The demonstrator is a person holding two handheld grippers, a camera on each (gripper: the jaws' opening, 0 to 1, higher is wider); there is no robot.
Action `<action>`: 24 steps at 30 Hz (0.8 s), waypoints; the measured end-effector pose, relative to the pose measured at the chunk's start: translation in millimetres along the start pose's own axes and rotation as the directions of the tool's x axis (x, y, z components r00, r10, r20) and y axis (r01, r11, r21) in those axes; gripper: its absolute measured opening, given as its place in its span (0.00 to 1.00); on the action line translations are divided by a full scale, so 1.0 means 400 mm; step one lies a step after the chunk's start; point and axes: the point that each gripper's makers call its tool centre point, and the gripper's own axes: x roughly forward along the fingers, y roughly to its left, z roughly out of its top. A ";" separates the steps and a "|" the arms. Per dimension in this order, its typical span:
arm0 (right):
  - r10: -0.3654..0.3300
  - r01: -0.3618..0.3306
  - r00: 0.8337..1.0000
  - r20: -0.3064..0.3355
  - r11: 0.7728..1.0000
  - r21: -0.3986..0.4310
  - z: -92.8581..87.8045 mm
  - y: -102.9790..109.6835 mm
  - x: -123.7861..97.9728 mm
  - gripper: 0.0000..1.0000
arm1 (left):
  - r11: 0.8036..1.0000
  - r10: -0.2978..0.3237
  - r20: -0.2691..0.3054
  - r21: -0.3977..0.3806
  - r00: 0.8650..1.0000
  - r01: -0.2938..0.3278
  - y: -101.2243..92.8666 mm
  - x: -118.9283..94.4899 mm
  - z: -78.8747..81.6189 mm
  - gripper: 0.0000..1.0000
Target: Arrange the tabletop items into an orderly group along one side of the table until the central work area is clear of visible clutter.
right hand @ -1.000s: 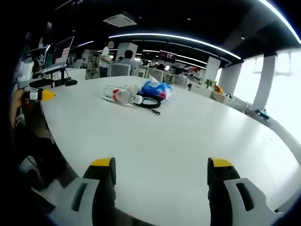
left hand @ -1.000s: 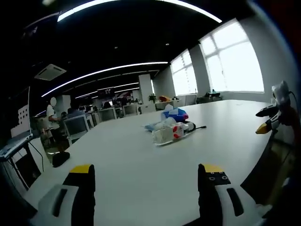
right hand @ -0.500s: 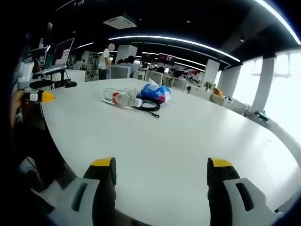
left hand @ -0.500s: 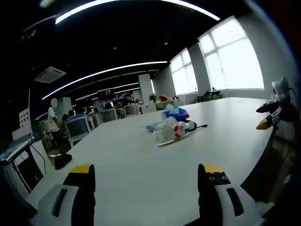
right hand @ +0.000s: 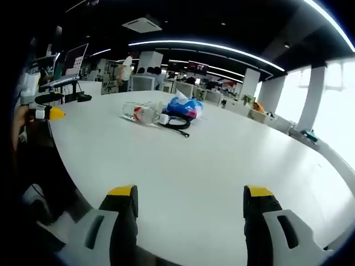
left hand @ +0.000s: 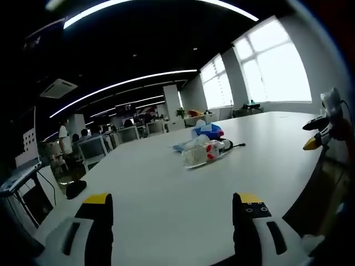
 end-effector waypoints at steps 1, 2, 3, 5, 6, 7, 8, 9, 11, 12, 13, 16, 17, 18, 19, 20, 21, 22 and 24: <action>0.000 0.000 1.000 0.001 1.000 -0.001 0.001 0.000 0.000 0.75 | 1.000 0.000 0.003 0.002 1.000 0.000 0.000 0.000 0.002 0.88; -0.001 0.001 1.000 0.000 1.000 -0.001 0.001 0.000 0.000 0.75 | 1.000 0.001 0.005 0.002 1.000 -0.001 0.001 0.000 0.004 0.88; -0.001 0.001 1.000 0.000 1.000 -0.001 0.001 0.000 0.000 0.75 | 1.000 0.001 0.007 0.002 1.000 -0.001 0.001 0.000 0.004 0.88; -0.002 0.002 1.000 -0.002 1.000 0.003 -0.001 -0.001 0.000 0.75 | 1.000 0.002 0.002 -0.002 1.000 -0.002 0.001 0.000 0.002 0.88; -0.003 0.003 1.000 -0.004 1.000 0.006 -0.002 -0.002 0.000 0.75 | 1.000 0.003 -0.003 -0.005 1.000 -0.003 0.001 0.000 0.000 0.88; -0.006 0.006 1.000 -0.005 1.000 0.007 -0.003 -0.003 0.000 0.75 | 1.000 0.000 -0.008 -0.006 1.000 0.000 0.000 0.001 -0.002 0.88; -0.008 0.008 1.000 -0.005 1.000 0.006 -0.003 -0.005 0.000 0.75 | 1.000 -0.002 -0.009 -0.006 1.000 0.002 -0.001 0.001 -0.003 0.88; -0.009 0.009 1.000 -0.008 1.000 0.003 -0.004 -0.006 0.000 0.75 | 1.000 -0.003 -0.006 -0.006 1.000 0.003 -0.002 0.002 -0.002 0.88; -0.011 0.011 1.000 -0.009 1.000 0.001 -0.005 -0.007 -0.001 0.75 | 1.000 -0.004 -0.005 -0.004 1.000 0.004 -0.003 0.002 -0.002 0.88; -0.010 0.010 1.000 -0.010 1.000 0.000 -0.004 -0.006 -0.001 0.75 | 1.000 -0.005 -0.006 -0.002 1.000 0.005 -0.003 0.002 -0.002 0.88; -0.009 0.009 1.000 -0.009 1.000 -0.001 -0.004 -0.006 -0.001 0.75 | 1.000 -0.005 -0.005 -0.001 1.000 0.005 -0.004 0.003 -0.001 0.88; -0.007 0.006 1.000 -0.022 1.000 -0.005 -0.010 -0.003 0.002 0.74 | 1.000 -0.005 -0.004 0.002 1.000 0.005 -0.003 0.003 0.000 0.88; -0.008 0.008 1.000 -0.025 1.000 -0.007 -0.012 -0.003 0.002 0.74 | 1.000 -0.005 -0.005 0.003 1.000 0.005 -0.003 0.003 0.000 0.88; -0.009 0.009 1.000 -0.026 1.000 -0.009 -0.013 -0.003 0.003 0.74 | 1.000 -0.004 -0.005 0.004 1.000 0.004 -0.002 0.003 0.000 0.88; -0.009 0.009 1.000 -0.028 1.000 -0.010 -0.013 -0.004 0.003 0.74 | 1.000 -0.003 -0.007 0.005 1.000 0.003 -0.002 0.004 -0.001 0.88; -0.009 0.009 1.000 -0.028 1.000 -0.010 -0.013 -0.004 0.003 0.74 | 1.000 -0.003 -0.008 0.005 1.000 0.003 -0.002 0.004 -0.002 0.88; -0.009 0.009 1.000 -0.028 1.000 -0.010 -0.013 -0.004 0.003 0.74 | 1.000 -0.002 -0.009 0.005 1.000 0.002 -0.002 0.004 -0.002 0.88; -0.009 0.009 1.000 -0.028 1.000 -0.010 -0.013 -0.004 0.003 0.74 | 1.000 -0.002 -0.009 0.005 1.000 0.002 -0.002 0.004 -0.003 0.88; -0.011 0.011 1.000 -0.026 1.000 -0.011 -0.011 -0.006 0.002 0.73 | 1.000 0.000 -0.009 0.002 1.000 0.000 -0.002 0.005 -0.003 0.89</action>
